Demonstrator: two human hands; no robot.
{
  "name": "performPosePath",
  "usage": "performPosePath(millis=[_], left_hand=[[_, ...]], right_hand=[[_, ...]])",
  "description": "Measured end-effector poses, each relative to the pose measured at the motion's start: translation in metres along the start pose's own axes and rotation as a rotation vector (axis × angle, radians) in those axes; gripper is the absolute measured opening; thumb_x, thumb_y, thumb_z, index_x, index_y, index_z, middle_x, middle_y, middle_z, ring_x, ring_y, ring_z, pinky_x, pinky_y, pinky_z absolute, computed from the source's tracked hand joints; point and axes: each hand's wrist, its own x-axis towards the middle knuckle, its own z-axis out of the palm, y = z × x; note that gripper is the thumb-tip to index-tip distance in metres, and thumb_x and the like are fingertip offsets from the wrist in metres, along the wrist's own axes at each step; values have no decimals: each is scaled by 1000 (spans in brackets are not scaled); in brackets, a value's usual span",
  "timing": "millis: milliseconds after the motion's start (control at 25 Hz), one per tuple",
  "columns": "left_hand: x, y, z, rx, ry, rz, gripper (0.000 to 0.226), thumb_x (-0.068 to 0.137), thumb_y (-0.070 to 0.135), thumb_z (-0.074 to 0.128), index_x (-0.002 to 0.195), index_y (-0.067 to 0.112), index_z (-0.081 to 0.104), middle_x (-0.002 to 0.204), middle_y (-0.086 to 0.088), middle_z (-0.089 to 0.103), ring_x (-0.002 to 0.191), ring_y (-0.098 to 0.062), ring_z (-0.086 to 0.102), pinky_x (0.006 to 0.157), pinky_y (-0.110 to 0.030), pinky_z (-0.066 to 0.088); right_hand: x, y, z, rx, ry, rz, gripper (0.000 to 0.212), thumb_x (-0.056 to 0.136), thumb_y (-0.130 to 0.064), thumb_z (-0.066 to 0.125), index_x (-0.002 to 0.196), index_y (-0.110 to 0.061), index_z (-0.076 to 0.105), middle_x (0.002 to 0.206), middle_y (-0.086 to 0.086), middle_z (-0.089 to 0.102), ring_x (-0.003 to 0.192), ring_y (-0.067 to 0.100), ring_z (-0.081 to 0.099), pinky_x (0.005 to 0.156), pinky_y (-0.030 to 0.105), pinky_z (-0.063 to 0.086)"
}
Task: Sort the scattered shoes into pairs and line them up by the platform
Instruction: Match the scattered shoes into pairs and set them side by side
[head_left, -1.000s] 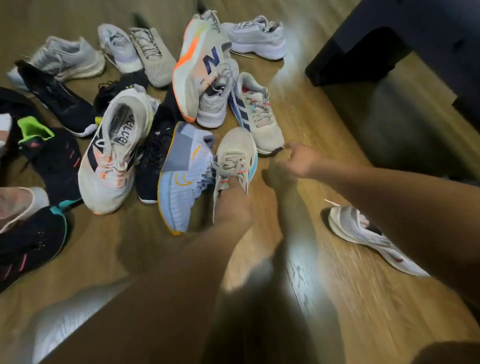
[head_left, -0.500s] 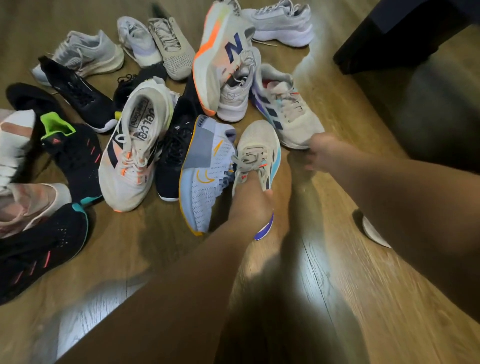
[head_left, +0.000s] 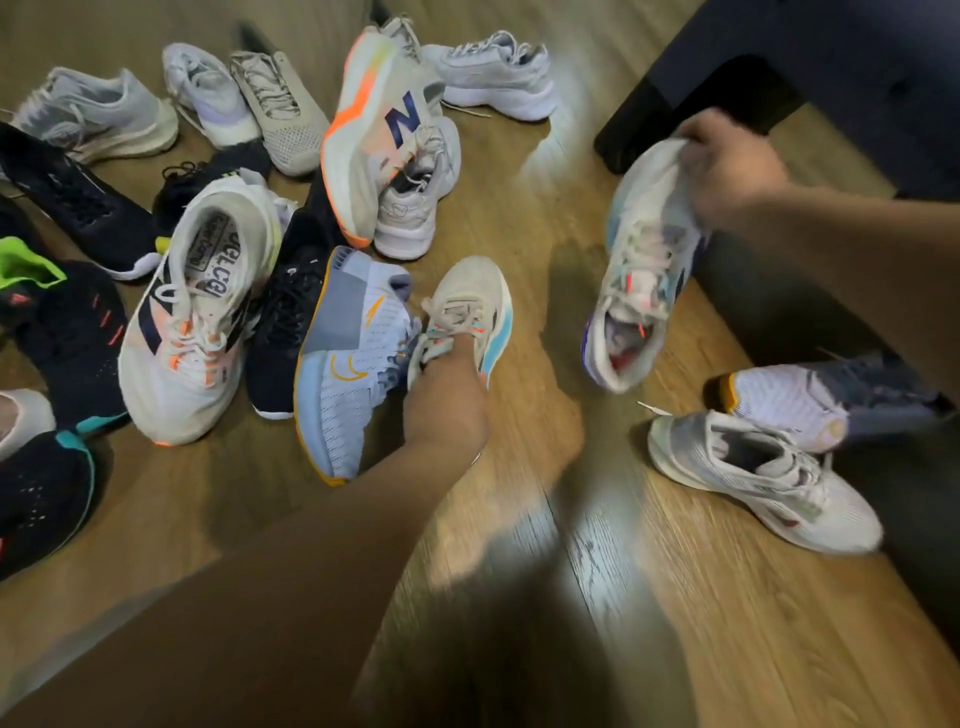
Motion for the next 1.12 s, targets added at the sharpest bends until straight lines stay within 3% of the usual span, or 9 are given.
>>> performPosePath(millis=[120, 280, 440, 520, 640, 760, 920, 1040, 1120], left_hand=[[1, 8, 6, 112, -95, 134, 38, 96, 17, 44, 134, 16, 41, 122, -15, 60, 118, -31, 52, 95, -38, 37], [-1, 22, 19, 74, -160, 115, 33, 95, 30, 44, 119, 7, 44, 107, -19, 63, 102, -40, 61, 75, -37, 40], [1, 47, 33, 72, -182, 60, 63, 84, 48, 57, 127, 6, 37, 124, -21, 60, 116, -38, 57, 92, -40, 44], [9, 63, 38, 85, -183, 22, 73, 81, 47, 60, 133, 5, 31, 125, -19, 59, 116, -37, 57, 91, -40, 45], [35, 87, 43, 89, -179, 36, 90, 78, 42, 67, 143, 2, 19, 129, -17, 58, 120, -34, 55, 94, -41, 44], [61, 92, 48, 232, -243, 149, 103, 71, 34, 77, 145, 2, 14, 127, -18, 57, 120, -35, 55, 93, -42, 46], [87, 86, 54, 378, -106, 328, 87, 72, 12, 67, 144, -2, 21, 114, -30, 60, 110, -46, 58, 89, -47, 48], [117, 88, 46, 357, 60, 364, 72, 66, 9, 67, 130, 5, 34, 109, -32, 60, 103, -50, 60, 86, -52, 50], [142, 96, 41, 288, 101, 326, 66, 73, 10, 66, 131, 2, 35, 117, -33, 57, 108, -51, 57, 89, -53, 48]], right_hand=[[-29, -16, 52, -23, -220, -149, 31, 102, -24, 39, 129, -18, 54, 123, 12, 59, 110, 29, 56, 87, 36, 44], [-59, 8, 85, -83, -361, -19, 45, 101, -23, 43, 146, -16, 38, 140, 14, 50, 122, 31, 51, 88, 31, 41], [-50, 70, 24, 76, -210, 96, 36, 97, -21, 49, 132, -18, 55, 124, 10, 63, 94, 19, 57, 81, 26, 45], [-60, 108, -14, 2, -103, 155, 27, 95, -22, 51, 119, -21, 64, 118, 6, 66, 95, 21, 61, 85, 26, 44], [-100, 164, -42, -253, -137, 151, 21, 93, -16, 52, 108, -12, 67, 110, 15, 68, 104, 33, 63, 89, 33, 46], [-141, 204, -38, -341, -184, 296, 33, 93, -19, 53, 125, -13, 57, 117, 21, 62, 106, 38, 60, 89, 39, 50], [-162, 225, -32, -291, -216, 423, 44, 93, -22, 55, 135, -12, 46, 124, 20, 59, 108, 37, 58, 84, 33, 44], [-165, 240, -38, -267, -162, 449, 39, 94, -19, 53, 131, -9, 50, 125, 20, 59, 112, 36, 56, 83, 32, 40], [-174, 249, -40, -286, -239, 480, 28, 94, -14, 51, 121, -9, 56, 122, 21, 60, 106, 35, 57, 80, 31, 39]])
